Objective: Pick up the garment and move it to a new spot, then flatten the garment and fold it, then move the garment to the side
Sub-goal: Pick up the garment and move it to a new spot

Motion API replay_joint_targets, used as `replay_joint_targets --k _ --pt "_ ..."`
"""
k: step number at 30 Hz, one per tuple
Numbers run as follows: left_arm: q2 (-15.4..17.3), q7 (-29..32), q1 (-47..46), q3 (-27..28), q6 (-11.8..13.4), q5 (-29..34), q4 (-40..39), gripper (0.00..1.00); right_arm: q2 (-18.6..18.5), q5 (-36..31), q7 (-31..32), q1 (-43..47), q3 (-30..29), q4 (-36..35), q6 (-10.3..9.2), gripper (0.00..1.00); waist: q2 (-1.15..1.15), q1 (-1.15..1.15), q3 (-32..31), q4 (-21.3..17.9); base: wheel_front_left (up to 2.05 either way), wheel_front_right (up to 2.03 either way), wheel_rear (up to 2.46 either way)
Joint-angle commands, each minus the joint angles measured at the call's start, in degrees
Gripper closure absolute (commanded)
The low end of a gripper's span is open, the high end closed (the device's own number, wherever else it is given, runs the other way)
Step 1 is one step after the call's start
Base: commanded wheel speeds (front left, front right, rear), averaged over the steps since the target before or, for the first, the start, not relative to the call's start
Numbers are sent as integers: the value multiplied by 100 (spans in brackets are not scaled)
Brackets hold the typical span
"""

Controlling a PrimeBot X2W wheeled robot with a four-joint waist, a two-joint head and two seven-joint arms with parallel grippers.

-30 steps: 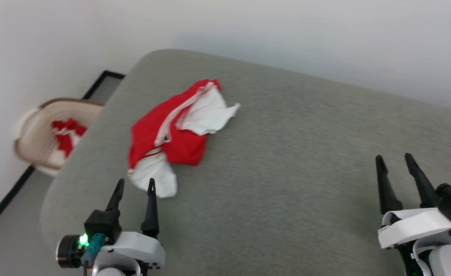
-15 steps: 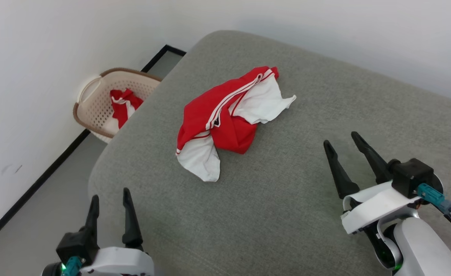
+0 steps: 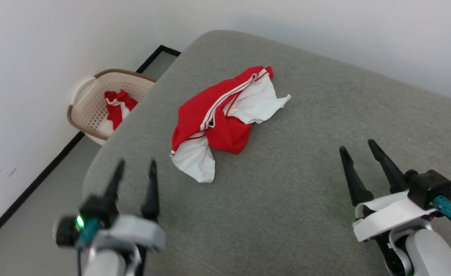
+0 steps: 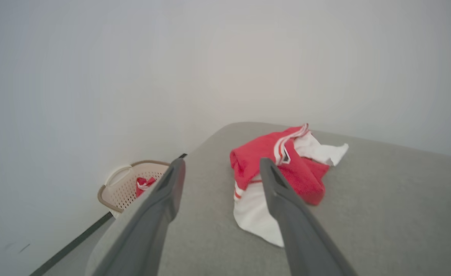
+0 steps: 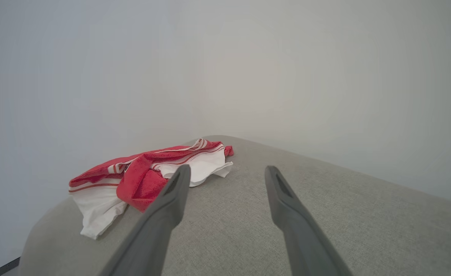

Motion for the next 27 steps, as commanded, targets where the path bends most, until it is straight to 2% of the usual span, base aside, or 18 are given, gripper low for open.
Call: replay_joint_targets --k 1,6,8,10,12,14,16,17,18,19,22,27 --pt "114 0 -364 42 -130 36 115 0 45 -55 -27 -17 2 -109 -7 0 0 0 204 -469 0 0 0" --pt "446 0 -1581 31 -482 98 926 0 94 -92 -27 -30 -123 -226 -7 0 0 0 611 -1132 0 0 0" --pt "515 19 -2128 77 -595 -67 1375 0 138 -96 -27 -99 -126 -256 -7 0 0 0 806 -1385 0 0 0" --pt "758 124 -2604 -42 -677 50 1850 0 172 -86 -26 -150 -119 -272 -7 0 0 0 956 -1629 0 0 0" --pt "822 346 -3067 -32 -746 -165 2342 0 215 -66 -19 -181 -154 -305 -7 0 0 0 1100 -1828 0 0 0" --pt "994 783 -3462 -50 -783 -358 2851 0 253 -58 -17 -233 -162 -325 -7 0 0 0 1236 -2016 0 0 0" --pt "1015 1497 -3790 -124 -829 -804 3329 0 296 -47 -17 -296 -162 -340 -7 0 0 0 1353 -2183 0 0 0" --pt "1015 1497 -3790 -124 -829 -804 3329 0 296 -47 -17 -296 -162 -340 -7 0 0 0 1353 -2183 0 0 0" --pt "1224 2100 -4101 -360 -823 -1192 3538 0 352 -25 -16 -328 -170 -340 -7 0 0 0 1445 -2339 0 0 0" --pt "1391 2401 -4198 -456 -808 -1373 3641 0 383 -6 -16 -359 -189 -351 -7 0 0 0 1490 -2413 0 0 0" --pt "1591 3322 -4355 -766 -815 -1937 3825 0 468 19 -16 -422 -222 -384 -7 0 0 0 1618 -2633 0 0 0" --pt "2155 4476 -4580 -979 -814 -2368 4146 0 564 44 -17 -550 -265 -452 -7 0 0 0 1913 -2964 0 0 0"
